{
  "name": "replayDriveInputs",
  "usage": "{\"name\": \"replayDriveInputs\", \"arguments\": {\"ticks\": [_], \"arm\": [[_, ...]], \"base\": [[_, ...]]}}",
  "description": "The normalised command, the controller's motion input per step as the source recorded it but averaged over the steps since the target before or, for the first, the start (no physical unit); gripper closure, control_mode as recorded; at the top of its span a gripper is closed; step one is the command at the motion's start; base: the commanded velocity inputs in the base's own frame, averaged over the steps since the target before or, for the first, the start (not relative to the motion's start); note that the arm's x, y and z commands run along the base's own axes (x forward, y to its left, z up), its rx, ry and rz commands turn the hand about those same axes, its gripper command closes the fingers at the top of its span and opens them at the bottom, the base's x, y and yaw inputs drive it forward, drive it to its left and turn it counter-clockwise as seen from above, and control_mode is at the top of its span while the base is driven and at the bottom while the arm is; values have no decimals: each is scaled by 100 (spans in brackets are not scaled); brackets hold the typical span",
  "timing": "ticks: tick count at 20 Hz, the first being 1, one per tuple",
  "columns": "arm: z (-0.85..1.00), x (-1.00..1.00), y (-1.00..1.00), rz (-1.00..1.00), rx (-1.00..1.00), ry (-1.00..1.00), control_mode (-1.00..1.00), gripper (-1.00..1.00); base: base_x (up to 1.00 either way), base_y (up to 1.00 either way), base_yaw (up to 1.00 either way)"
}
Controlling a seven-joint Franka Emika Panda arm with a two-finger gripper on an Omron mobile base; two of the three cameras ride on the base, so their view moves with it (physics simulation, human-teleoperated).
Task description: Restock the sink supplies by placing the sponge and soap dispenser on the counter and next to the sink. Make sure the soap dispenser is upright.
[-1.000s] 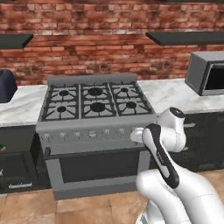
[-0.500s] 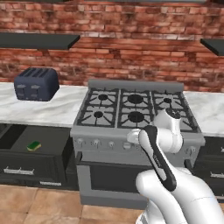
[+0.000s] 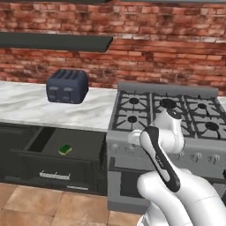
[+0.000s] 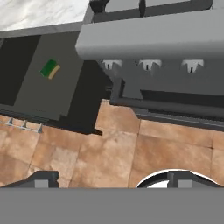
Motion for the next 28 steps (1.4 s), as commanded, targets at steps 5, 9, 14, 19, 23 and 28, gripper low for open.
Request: {"name": "replayDriveInputs", "arguments": {"ticks": [5, 9, 14, 19, 23, 28], "arm": [[0, 0, 0, 0, 0, 0, 100, -100], [0, 0, 0, 0, 0, 0, 100, -100], [0, 0, 0, 0, 0, 0, 100, -100], [0, 0, 0, 0, 0, 0, 100, -100], [0, 0, 0, 0, 0, 0, 100, -100], [0, 0, 0, 0, 0, 0, 100, -100]], "base": [[11, 100, 0], [0, 100, -2], [29, 74, -11], [8, 36, -25], [6, 40, -28], [14, 55, -28]]}}
